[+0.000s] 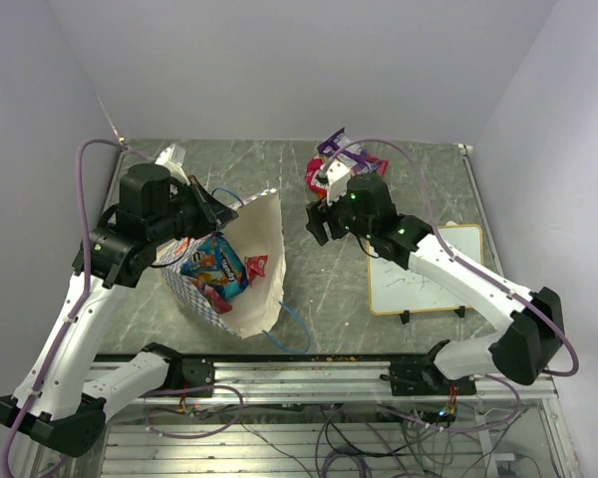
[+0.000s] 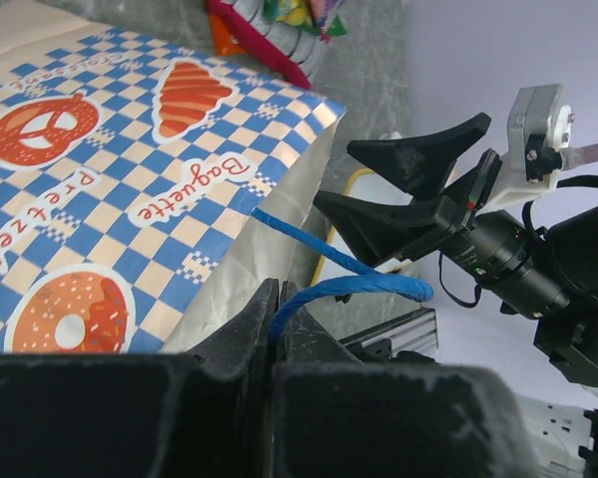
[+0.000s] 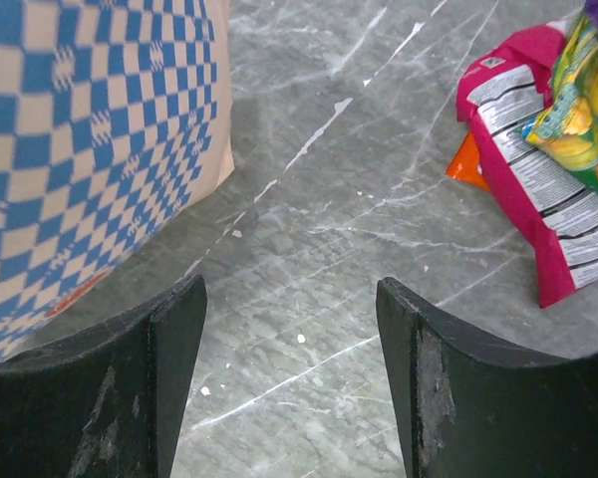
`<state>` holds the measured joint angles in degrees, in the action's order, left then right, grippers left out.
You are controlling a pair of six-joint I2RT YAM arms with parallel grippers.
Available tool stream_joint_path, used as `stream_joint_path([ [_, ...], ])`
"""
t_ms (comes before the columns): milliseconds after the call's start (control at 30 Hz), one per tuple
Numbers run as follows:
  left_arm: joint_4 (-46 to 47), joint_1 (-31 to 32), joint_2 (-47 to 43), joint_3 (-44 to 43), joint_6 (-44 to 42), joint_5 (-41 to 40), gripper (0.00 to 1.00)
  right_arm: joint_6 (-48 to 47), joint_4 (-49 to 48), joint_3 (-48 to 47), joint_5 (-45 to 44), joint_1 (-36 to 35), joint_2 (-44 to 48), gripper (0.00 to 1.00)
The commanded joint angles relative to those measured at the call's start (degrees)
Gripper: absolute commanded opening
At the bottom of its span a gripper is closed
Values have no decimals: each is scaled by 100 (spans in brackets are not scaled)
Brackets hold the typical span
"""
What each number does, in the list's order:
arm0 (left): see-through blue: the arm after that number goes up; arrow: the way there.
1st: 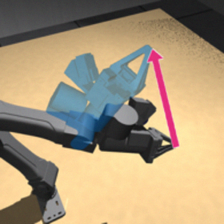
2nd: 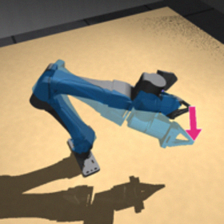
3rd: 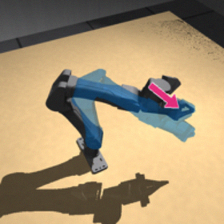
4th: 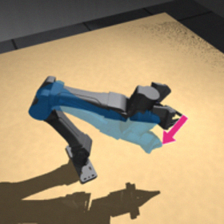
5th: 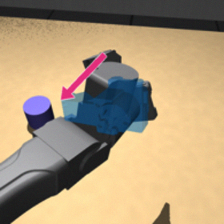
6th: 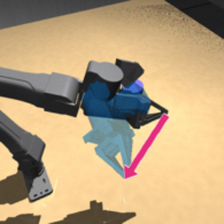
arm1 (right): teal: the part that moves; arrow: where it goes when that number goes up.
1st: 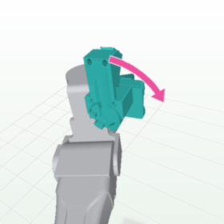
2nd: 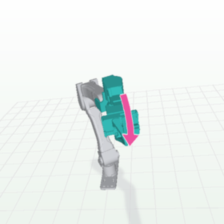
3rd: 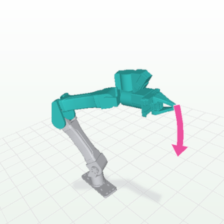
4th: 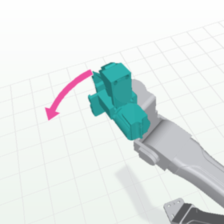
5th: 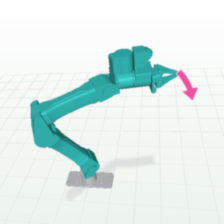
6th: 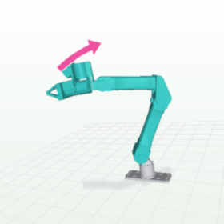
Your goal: Take the snacks out of the paper bag
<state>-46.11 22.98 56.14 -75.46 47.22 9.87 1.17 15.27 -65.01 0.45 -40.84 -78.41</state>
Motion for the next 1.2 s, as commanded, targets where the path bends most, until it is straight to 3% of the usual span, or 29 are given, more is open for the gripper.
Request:
stream_joint_path([
  [0, 721, 42, 9, -97, 165, 637, 7, -102, 301, -297, -423, -25, 409, 68],
  [133, 1033, 53, -96, -130, 99, 784, 7, -265, -7, -122, -720, -29, 1044, 72],
  [467, 1566, 463, -479, 752, 619, 1268, 7, -1790, -223, 521, 2030, -483, 1766, 72],
  [600, 1844, 492, -595, 763, 660, 1398, 7, -1790, -671, 903, 2484, -865, 1799, 71],
  [767, 1618, 492, -819, 790, 545, 1056, 7, -1242, -1639, 1314, 2046, -1625, 1556, 65],
  [933, 1862, 494, -1002, 1122, 816, 830, 7, -1009, -2870, 1813, 343, -2606, 927, 57],
  [1167, 1687, 490, -1026, 1083, 709, 796, 7, -1343, -3758, 1584, -582, -3017, -387, 51],
])
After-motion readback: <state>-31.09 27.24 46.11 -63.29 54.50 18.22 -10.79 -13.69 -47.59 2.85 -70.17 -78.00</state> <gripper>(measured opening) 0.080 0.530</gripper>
